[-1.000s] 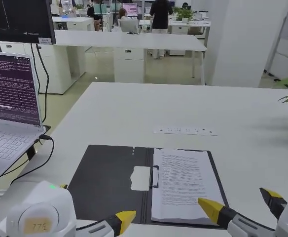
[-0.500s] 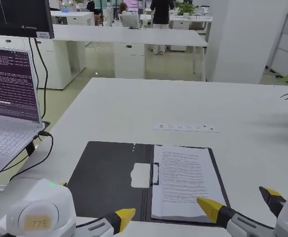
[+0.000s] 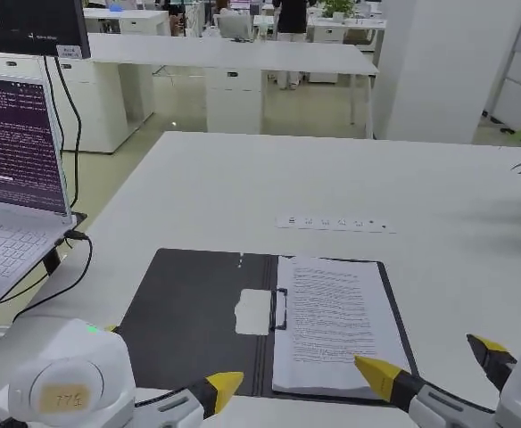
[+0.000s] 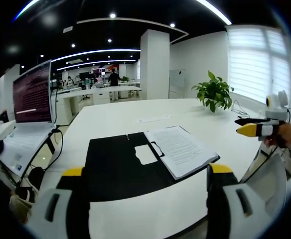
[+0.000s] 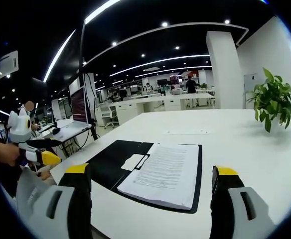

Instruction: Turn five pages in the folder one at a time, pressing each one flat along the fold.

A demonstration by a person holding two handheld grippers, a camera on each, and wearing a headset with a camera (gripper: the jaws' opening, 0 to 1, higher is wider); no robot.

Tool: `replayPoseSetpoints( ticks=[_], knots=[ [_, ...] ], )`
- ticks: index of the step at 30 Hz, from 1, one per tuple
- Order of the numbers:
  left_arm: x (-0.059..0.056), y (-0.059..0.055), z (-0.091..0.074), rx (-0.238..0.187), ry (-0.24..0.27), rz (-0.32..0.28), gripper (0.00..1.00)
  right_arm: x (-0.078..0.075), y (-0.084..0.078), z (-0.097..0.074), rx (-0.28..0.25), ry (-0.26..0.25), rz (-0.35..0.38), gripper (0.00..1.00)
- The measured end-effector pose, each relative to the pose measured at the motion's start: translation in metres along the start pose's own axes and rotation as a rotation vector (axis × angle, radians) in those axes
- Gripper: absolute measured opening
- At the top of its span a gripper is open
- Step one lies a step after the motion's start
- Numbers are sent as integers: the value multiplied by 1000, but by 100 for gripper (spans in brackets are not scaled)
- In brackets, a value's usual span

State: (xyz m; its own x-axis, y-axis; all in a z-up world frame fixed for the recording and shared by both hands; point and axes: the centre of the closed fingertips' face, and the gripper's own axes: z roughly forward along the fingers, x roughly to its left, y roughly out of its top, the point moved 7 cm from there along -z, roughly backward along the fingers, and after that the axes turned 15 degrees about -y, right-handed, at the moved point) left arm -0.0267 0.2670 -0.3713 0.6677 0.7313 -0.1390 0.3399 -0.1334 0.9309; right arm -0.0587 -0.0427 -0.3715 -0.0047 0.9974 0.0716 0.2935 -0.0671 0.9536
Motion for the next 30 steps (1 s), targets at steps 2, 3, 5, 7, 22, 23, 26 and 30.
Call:
replayPoseSetpoints(
  ticks=[2, 3, 5, 7, 22, 23, 26, 30],
  knots=[
    [0, 0, 1, 1, 0, 1, 99, -1, -1, 2, 7, -2, 0, 100],
    [1, 0, 2, 2, 1, 1, 99, -1, -2, 2, 9, 0, -1, 100],
    [1, 0, 2, 2, 1, -2, 99, -1, -2, 3, 8, 1, 0, 100],
    [2, 0, 3, 3, 1, -3, 99, -1, -2, 5, 10, 1, 2, 100],
    [2, 0, 14, 22, -13, -4, 99, -3, -5, 10, 23, -4, 13, 100],
    [3, 0, 15, 23, -13, -3, 99, -3, -5, 10, 24, -4, 14, 100],
    [3, 0, 17, 25, -17, -2, 99, -4, -6, 11, 26, -7, 14, 100],
    [3, 0, 22, 30, -27, -4, 99, -5, -6, 11, 27, -8, 18, 100]
  ],
)
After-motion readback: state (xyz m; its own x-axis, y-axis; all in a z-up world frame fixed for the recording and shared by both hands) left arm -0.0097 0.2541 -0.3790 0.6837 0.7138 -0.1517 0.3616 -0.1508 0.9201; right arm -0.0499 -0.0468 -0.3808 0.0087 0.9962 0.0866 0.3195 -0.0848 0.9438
